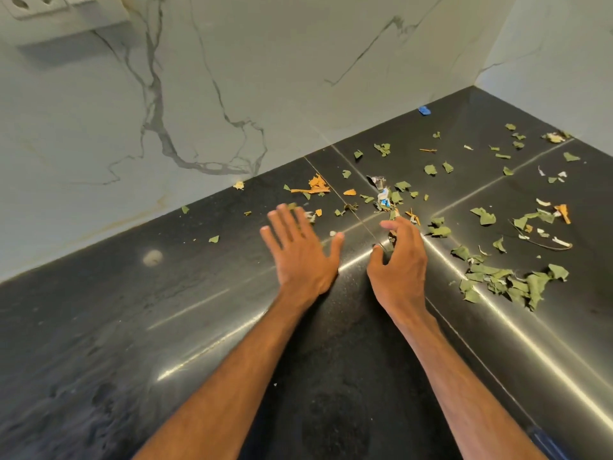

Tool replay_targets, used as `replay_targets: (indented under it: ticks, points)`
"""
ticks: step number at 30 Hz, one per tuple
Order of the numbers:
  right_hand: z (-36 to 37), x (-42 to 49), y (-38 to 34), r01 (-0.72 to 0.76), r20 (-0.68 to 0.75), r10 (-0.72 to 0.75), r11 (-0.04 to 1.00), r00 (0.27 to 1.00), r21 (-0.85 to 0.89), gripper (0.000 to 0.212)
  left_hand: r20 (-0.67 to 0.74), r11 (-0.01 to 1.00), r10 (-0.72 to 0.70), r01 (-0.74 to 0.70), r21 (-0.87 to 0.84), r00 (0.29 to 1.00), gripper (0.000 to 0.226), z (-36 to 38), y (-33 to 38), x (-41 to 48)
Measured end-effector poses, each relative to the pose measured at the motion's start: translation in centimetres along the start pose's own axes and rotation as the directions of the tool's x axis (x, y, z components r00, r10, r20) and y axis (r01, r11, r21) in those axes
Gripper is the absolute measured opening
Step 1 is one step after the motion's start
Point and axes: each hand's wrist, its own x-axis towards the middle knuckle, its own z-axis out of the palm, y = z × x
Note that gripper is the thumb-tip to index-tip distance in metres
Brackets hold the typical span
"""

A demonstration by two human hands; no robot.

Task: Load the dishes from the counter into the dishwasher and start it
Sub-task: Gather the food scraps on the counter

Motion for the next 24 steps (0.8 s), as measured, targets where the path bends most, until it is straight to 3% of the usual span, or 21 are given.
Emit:
replay_targets:
  ticks: [4,6,8,10,13,15,19,24]
  points:
    - [-0.5,1.2,0.0,0.002,-0.066,-0.001,1.000,0.998,0.006,0.036,0.049,0.910,0.412,-0.408,-0.074,0.910,0.074,1.0,3.7,0.8]
    - [-0.5,1.6,0.1,0.008,-0.078,-0.007,1.000,0.997,0.009,0.035,-0.056,0.868,0.472,-0.475,-0.144,0.880,0.063,0.1,3.2,0.6]
    - [-0.3,1.8,0.1,0.011,-0.072,-0.010,1.000,0.997,0.018,0.035,-0.218,0.918,0.330,-0.366,-0.154,0.919,0.058,-1.1,1.1,0.3]
    - [0.1,1.9,-0.2,0.018,-0.063,-0.016,0.999,0.998,0.039,0.035,-0.304,0.986,0.053,-0.097,-0.132,0.951,0.066,-2.0,-2.7,0.0]
    - [1.1,1.8,-1.0,0.033,-0.041,-0.030,0.997,0.999,0.070,0.037,-0.269,0.933,-0.359,0.337,-0.126,0.894,0.098,-3.0,-9.0,0.4]
    - [2.0,1.5,-1.9,0.035,-0.014,-0.034,0.996,0.999,0.083,0.038,-0.193,0.859,-0.512,0.497,-0.125,0.837,0.111,-3.5,-11.8,1.4]
    - [3.5,0.8,-3.5,0.036,0.043,-0.040,0.995,0.998,0.089,0.038,-0.079,0.825,-0.562,0.551,-0.125,0.823,0.116,-3.7,-13.4,4.2]
    - [4.0,1.2,-3.8,0.054,0.062,-0.059,0.994,0.996,0.092,0.038,-0.046,0.910,-0.410,0.406,-0.088,0.911,0.103,-3.1,-10.3,7.7]
